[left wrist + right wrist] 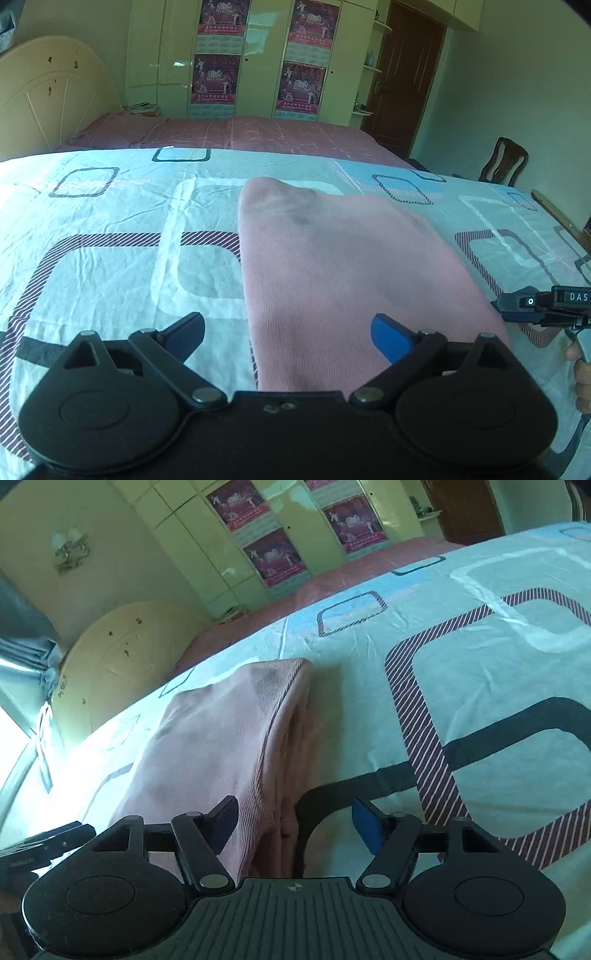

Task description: Fold small clothes

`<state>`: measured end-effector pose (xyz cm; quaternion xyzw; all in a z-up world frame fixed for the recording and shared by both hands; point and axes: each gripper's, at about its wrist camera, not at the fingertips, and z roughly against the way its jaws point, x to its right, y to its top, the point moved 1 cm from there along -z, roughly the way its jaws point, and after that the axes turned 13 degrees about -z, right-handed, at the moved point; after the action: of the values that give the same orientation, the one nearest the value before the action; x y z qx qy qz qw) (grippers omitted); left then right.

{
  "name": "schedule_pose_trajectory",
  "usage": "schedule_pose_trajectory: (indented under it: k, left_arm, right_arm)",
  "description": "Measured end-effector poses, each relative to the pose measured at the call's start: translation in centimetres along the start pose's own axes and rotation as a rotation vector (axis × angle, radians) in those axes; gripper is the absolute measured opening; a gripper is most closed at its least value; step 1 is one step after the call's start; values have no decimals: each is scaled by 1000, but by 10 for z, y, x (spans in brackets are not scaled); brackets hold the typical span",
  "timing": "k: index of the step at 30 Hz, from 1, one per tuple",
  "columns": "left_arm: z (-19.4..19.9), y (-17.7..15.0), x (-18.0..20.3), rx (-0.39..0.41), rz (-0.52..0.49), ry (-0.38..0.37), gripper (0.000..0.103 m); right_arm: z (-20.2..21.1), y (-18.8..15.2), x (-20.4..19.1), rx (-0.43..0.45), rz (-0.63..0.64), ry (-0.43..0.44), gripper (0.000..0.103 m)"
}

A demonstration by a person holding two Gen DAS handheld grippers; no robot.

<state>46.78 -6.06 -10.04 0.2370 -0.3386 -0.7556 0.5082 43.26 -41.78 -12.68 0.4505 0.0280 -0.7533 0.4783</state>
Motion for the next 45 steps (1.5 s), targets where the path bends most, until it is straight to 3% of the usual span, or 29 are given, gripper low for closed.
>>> schedule_pose_trajectory:
  k: [6,9,16,20,22,27,30,34,35,36,38,39,40,42,45]
  left_arm:
    - [-43,11,-17,-75,126,-68,90]
    - [-60,11,-27,-134,213,-128,87]
    - [-81,11,-41,-150,285,-193,85]
    - [-88,12,-43,-146,291,-228,85]
    - [-90,14,-44,-149,292,-247,83]
    - [-88,15,-51,-159,278,-301,73]
    - [-92,14,-55,-154,287,-327,73]
    - [-100,16,-52,-131,318,-327,73]
    - [-102,17,-51,-124,327,-327,73]
    - [-103,18,-50,-122,330,-325,73]
    - [-106,21,-46,-124,317,-317,72]
    - [-106,22,-41,-134,292,-301,63]
    - [-107,24,-38,-141,271,-296,52]
    - [-104,30,-34,-133,236,-285,39]
    - [-91,40,-28,-101,177,-279,32]
  right_arm:
    - [-24,32,6,-67,-68,117,68]
    - [-42,44,12,-119,-101,79,68]
    - [-66,54,22,-225,-191,170,67]
    - [-81,52,14,-287,-241,209,54]
    - [-83,50,6,-286,-197,203,54]
    - [-64,58,31,-222,-254,198,54]
    - [-64,60,43,-238,-290,219,51]
    - [-75,61,18,-253,-184,171,51]
    - [-77,61,12,-250,-164,149,49]
    - [-79,61,7,-249,-143,117,35]
    - [-82,58,-4,-245,-98,76,28]
    - [-83,54,-10,-242,-70,57,21]
    - [-82,51,-16,-231,-35,35,21]
    - [-78,45,-30,-201,42,-9,18]
    - [-65,38,-45,-152,102,-34,17]
